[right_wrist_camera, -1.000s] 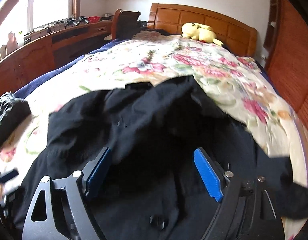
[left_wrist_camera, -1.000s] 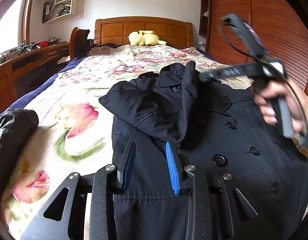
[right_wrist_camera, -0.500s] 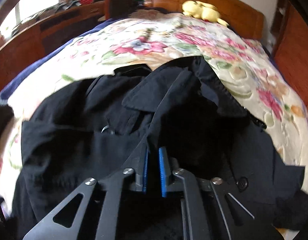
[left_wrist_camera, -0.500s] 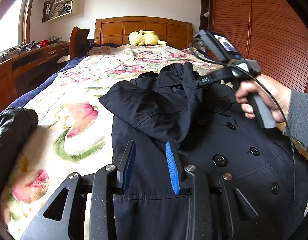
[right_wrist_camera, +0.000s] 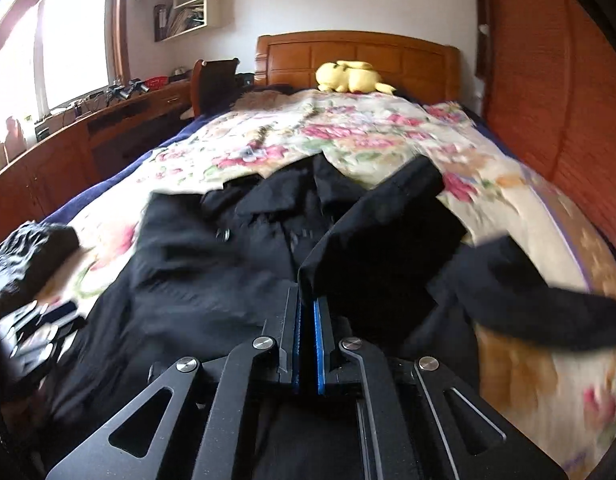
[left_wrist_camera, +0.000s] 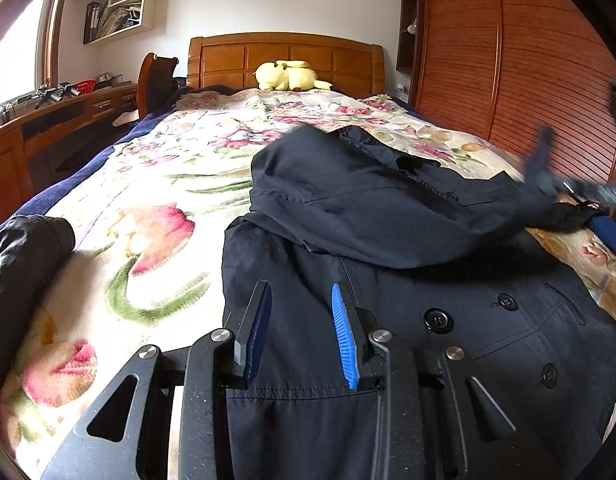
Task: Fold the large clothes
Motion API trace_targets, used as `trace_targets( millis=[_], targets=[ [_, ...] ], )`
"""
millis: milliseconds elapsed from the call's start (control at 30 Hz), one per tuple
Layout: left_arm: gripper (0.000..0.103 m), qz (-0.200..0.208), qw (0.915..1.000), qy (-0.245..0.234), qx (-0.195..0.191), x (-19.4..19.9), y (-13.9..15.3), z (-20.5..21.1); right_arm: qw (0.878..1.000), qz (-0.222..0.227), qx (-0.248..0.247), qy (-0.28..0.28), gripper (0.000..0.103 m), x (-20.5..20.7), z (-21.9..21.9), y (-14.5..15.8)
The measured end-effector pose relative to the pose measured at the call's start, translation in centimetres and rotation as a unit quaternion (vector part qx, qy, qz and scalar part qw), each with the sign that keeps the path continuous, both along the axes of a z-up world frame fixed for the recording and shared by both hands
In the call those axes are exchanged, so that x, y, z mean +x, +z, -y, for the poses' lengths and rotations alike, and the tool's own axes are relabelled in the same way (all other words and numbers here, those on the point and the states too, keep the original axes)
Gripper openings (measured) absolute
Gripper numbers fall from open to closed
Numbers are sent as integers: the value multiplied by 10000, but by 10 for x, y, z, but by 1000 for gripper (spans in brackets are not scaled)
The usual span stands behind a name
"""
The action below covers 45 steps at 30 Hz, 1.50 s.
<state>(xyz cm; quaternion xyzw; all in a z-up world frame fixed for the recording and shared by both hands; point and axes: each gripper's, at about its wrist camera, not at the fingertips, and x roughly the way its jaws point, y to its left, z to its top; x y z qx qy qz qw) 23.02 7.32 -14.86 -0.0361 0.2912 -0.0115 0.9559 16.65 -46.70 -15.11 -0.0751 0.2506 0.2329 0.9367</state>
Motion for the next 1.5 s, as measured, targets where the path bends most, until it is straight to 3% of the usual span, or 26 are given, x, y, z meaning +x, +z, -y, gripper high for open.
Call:
trace_targets(
  millis=[100,167,267,333,600,733,833,933,1167,1333,1500],
  targets=[
    [32,5,10000,-11,22,0,0,1,9994,-324,-153,-31,14,-21,12,-19],
    [32,6,10000,-8,28,-1,-1,3,9987,-477,-171,-52,26,-31,20,-28],
    [32,6,10000,-8,26,-1,-1,3,9982,-581,-129,-87,48,-37,32,-24],
    [32,11,10000,-9,28,-1,-1,3,9984,-548,-92,-143,54,-45,41,-17],
    [32,8,10000,-9,30,0,-1,3,9990,-171,-294,-301,57,-74,57,7],
    [32,15,10000,-24,36,1,-2,3,9968,38,-589,-543,57,-67,56,7],
    [32,9,10000,-29,30,1,-2,4,9932,-189,-709,-903,57,-47,64,-7],
    [32,9,10000,-26,25,1,-2,4,9912,-782,-531,-924,57,-33,77,-24],
    [32,5,10000,-51,59,1,-2,8,9845,-1419,-729,-727,56,-42,76,-61],
    [32,-15,10000,-50,57,2,-3,9,9854,-1341,-712,-766,57,-46,74,-63],
    [32,-5,10000,-48,53,2,-2,9,9892,-978,-473,-980,65,-38,84,-47]
  ],
)
